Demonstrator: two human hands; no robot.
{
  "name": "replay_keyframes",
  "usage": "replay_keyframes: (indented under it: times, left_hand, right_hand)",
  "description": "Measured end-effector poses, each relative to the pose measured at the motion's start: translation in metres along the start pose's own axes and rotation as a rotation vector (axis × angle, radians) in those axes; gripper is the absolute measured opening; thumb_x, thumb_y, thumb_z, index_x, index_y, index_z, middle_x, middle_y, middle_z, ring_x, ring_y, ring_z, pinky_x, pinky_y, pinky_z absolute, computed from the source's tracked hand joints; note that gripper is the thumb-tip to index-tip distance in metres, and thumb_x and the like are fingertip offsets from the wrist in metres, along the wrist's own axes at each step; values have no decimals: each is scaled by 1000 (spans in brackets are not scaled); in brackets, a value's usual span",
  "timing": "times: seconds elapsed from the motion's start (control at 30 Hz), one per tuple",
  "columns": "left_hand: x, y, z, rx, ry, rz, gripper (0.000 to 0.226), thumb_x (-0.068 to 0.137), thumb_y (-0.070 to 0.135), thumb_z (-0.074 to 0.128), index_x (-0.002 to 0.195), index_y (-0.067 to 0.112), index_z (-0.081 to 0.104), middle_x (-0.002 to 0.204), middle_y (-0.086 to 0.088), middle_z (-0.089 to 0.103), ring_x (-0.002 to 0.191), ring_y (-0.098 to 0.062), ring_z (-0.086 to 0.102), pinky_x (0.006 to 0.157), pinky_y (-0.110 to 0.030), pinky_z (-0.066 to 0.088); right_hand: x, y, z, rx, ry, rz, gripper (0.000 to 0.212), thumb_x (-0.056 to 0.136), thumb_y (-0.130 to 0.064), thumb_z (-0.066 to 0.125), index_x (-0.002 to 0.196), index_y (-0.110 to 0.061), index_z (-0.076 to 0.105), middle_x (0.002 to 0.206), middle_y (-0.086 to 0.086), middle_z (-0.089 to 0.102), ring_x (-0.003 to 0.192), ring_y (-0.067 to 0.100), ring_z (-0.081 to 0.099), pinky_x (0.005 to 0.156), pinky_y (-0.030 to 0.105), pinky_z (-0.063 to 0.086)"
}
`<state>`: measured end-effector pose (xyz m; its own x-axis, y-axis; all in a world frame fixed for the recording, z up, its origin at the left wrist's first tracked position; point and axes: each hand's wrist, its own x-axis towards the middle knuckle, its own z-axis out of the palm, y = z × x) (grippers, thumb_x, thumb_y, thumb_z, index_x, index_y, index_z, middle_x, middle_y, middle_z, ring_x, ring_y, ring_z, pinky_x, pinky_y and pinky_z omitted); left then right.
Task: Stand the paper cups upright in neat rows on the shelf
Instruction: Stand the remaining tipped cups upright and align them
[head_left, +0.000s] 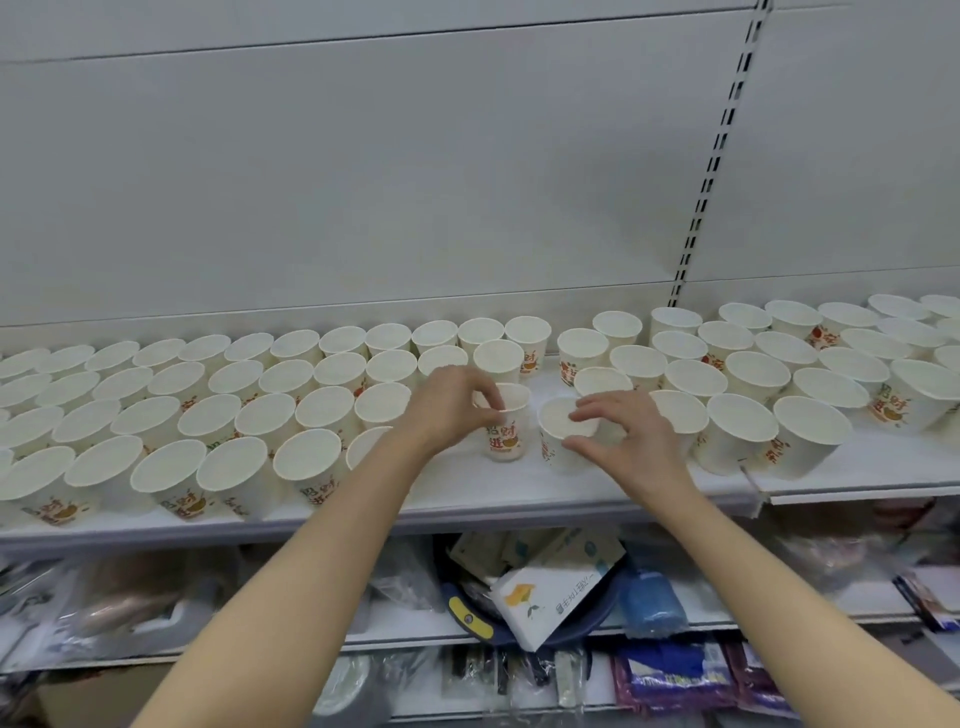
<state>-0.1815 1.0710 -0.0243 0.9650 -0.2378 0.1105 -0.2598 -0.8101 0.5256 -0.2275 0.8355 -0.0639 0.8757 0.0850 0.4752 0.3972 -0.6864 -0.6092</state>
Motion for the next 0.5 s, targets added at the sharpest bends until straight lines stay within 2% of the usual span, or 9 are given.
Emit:
replay_keyframes:
  times: [0.07,0.13,0.23,0.33,0.4,0.5]
  left_hand:
    - [-8,1,-2,-83,75,-18,12,72,32,84,76,28,74,105,10,67,99,-9,59,89,-34,49]
    - [-18,3,-4,-181,131,-57,12,72,31,84,76,27,74,109,10,67,103,-9,59,91,-32,48]
    - [-32,6,-14,-241,173,-107,11,76,30,82,80,23,74,103,11,71,100,-7,61,83,-25,45]
    - [-40,3,-28,-249,220,-124,10,77,27,82,82,21,75,89,11,73,90,-5,65,74,-22,47]
    - [-41,-1,-37,-222,226,-125,8,77,27,82,81,22,76,83,11,73,84,-5,67,73,-23,49]
    - [-38,-9,-46,-190,210,-119,8,77,22,82,81,20,76,81,9,73,79,-5,66,66,-18,46]
  right_hand:
    - [-4,7,5,2,23,16,24,63,-28,87,82,-23,73,105,-8,64,101,11,51,90,5,22]
    - [-6,10,9,6,30,31,22,63,-26,87,80,-22,73,103,-6,65,100,13,51,88,12,25]
    - [-5,7,10,7,9,12,16,67,-21,85,77,-21,73,92,-8,68,97,18,56,85,20,32]
    - [-2,-1,8,1,-27,57,10,74,-24,80,79,-27,72,85,-16,64,93,11,53,82,25,37]
    - [1,-10,10,7,-36,69,8,77,-25,78,80,-28,72,83,-17,62,90,9,52,79,27,39]
    - [8,-23,17,40,-58,66,6,78,-21,76,82,-24,73,81,-15,62,88,10,52,78,27,42]
